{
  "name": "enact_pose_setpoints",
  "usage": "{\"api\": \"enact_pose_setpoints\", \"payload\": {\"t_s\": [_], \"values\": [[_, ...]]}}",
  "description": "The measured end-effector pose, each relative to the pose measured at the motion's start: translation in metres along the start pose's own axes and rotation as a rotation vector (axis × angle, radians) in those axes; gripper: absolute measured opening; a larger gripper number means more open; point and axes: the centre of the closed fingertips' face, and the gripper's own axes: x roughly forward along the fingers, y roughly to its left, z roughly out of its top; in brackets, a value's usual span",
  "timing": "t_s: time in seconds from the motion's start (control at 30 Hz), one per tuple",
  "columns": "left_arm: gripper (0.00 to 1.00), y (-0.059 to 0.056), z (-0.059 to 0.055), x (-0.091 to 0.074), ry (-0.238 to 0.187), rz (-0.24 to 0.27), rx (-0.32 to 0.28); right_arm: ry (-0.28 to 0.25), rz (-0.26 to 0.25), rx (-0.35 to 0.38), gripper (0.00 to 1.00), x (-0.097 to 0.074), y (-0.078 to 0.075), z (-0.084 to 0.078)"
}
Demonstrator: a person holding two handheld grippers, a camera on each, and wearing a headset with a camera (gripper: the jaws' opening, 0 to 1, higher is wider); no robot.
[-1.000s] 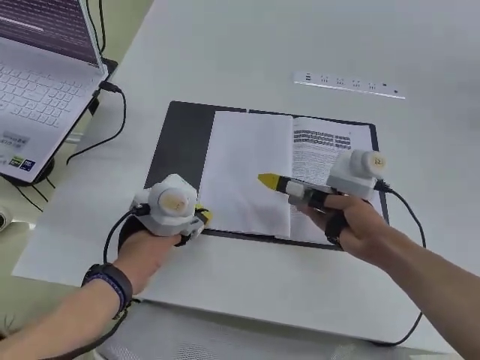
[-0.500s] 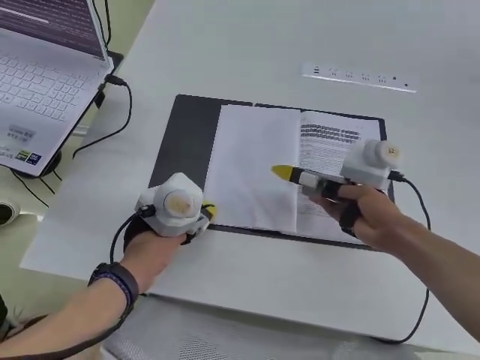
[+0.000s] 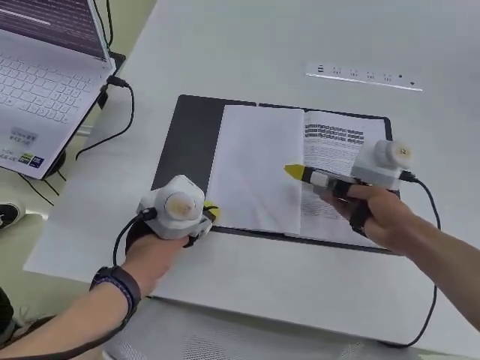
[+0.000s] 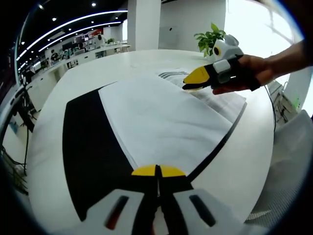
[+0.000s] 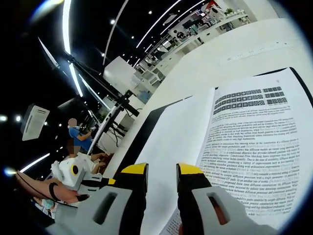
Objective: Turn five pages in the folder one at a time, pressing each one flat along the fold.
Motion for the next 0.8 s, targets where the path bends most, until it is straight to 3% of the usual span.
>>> {"api": "enact_pose_setpoints", "payload": {"t_s": [0.8], "values": [[0.00, -0.001, 0.001, 0.001, 0.022, 0.003, -0.013, -0.052, -0.018, 0.024, 0.08, 0.009, -0.028, 0.016]]}}
